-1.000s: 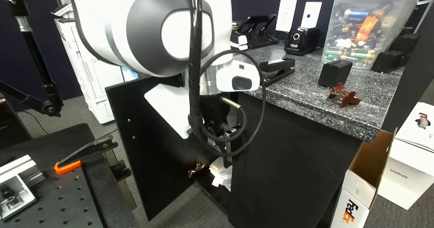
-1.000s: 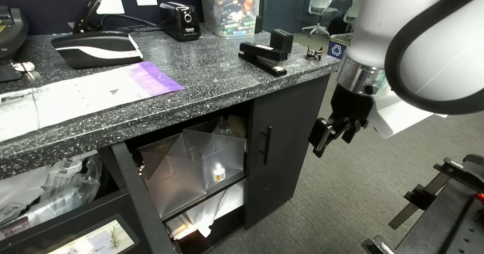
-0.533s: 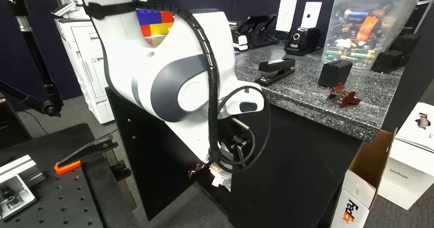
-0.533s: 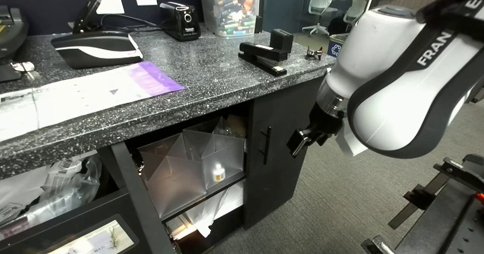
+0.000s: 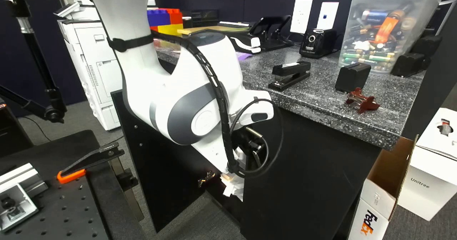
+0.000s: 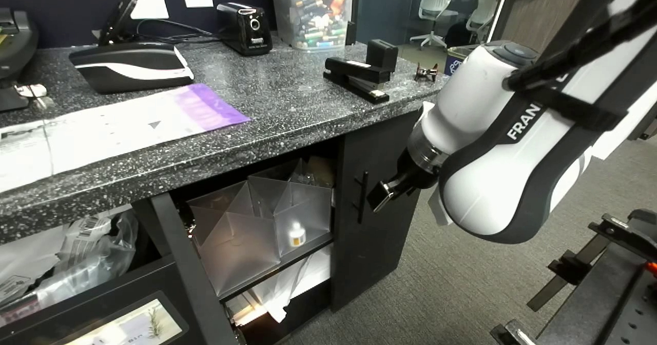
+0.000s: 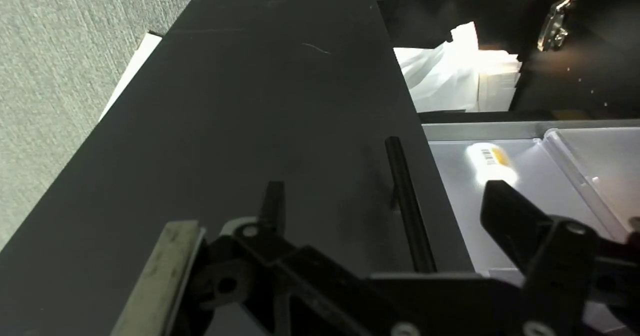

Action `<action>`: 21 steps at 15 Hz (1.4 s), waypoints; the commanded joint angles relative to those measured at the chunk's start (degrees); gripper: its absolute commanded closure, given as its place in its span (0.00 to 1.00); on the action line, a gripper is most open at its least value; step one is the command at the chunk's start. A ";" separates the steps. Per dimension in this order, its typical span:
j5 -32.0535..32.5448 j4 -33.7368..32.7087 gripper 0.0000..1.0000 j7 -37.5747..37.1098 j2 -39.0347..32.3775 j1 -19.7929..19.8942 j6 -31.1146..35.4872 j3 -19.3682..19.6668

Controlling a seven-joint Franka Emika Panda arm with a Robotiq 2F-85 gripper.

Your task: Open the cupboard

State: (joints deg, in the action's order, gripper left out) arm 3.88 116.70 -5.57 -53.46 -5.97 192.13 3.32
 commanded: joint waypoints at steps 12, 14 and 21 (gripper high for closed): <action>-0.94 -12.88 0.48 5.50 -11.49 -0.71 8.28 -1.29; -0.80 -14.40 0.63 6.07 -13.04 -0.89 8.61 -1.01; -1.68 -19.16 0.99 7.64 -17.06 -3.93 7.91 0.80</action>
State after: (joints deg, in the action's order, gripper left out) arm 3.66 100.52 0.70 -67.96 -7.46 198.09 2.92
